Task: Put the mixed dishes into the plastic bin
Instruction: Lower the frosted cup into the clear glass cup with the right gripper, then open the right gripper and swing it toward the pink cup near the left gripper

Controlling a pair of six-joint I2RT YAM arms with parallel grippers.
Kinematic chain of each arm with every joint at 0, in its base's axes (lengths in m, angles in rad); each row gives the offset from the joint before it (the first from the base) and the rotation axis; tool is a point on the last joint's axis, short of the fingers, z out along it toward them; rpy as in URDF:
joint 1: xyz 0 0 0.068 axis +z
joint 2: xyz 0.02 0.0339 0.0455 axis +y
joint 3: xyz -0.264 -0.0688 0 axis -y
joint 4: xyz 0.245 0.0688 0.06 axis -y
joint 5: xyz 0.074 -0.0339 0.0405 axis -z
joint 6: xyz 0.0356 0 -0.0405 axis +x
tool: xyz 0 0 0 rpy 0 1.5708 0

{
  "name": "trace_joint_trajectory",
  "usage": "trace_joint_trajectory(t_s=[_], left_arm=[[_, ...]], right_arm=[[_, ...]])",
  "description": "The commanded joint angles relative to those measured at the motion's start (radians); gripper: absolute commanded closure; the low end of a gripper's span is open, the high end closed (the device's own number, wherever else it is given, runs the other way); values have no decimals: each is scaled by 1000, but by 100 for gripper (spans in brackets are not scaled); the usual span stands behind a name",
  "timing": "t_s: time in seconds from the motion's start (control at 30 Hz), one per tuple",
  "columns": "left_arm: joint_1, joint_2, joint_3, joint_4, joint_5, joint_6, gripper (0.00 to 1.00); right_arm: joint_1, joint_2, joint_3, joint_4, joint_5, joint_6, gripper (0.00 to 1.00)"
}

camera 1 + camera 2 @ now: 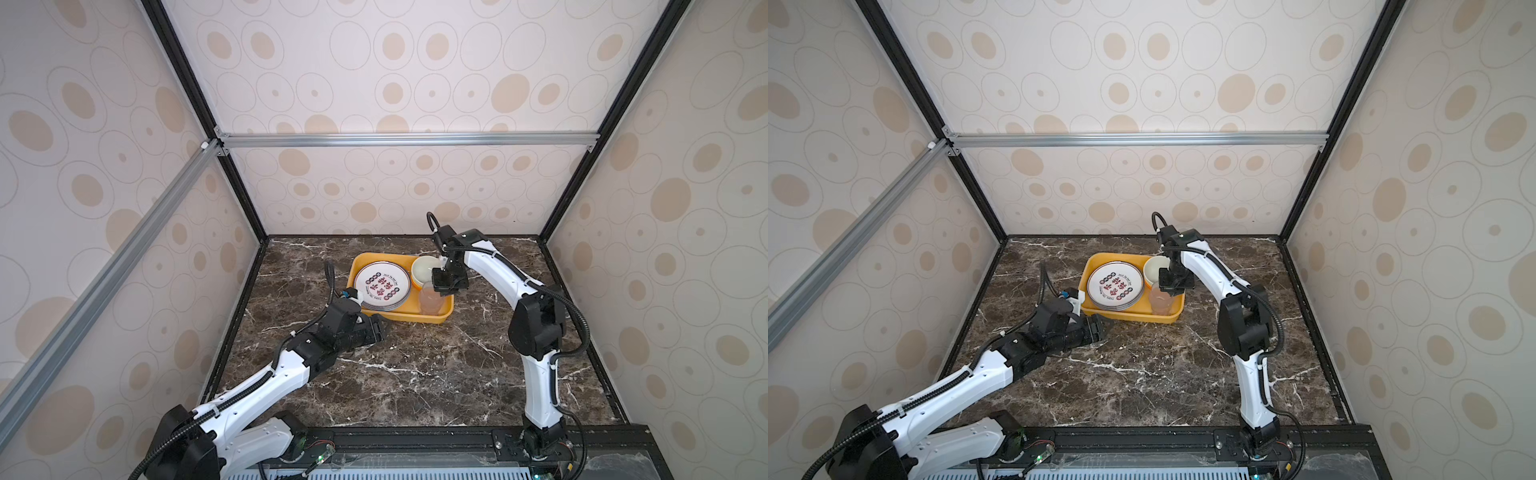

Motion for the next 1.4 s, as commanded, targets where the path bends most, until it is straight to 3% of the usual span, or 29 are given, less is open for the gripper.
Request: trace_joint_trajectory(t_s=[0.0, 0.53, 1.37], left_arm=[[8, -26, -4, -6, 1, -13, 31], [12, -47, -19, -8, -2, -18, 31], [19, -69, 2, -47, -36, -19, 30]], right_arm=[[14, 23, 27, -31, 27, -9, 96], [35, 58, 36, -48, 94, -9, 93], [45, -8, 90, -74, 128, 2, 78]])
